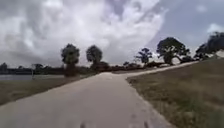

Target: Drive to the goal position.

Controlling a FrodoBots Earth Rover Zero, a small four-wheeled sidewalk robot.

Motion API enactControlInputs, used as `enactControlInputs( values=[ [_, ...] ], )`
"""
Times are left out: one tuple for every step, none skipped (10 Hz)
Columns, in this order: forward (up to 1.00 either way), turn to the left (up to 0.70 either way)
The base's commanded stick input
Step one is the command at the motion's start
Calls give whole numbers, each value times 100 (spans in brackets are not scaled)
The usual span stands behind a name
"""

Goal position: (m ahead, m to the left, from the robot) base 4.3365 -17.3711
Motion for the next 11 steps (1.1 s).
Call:
enactControlInputs(
  values=[
    [85, 0],
    [85, 0],
    [85, 0],
    [85, 0],
    [85, 0],
    [85, 0],
    [85, 0],
    [85, 0],
    [85, 0],
    [85, 0],
    [85, 0]
  ],
)
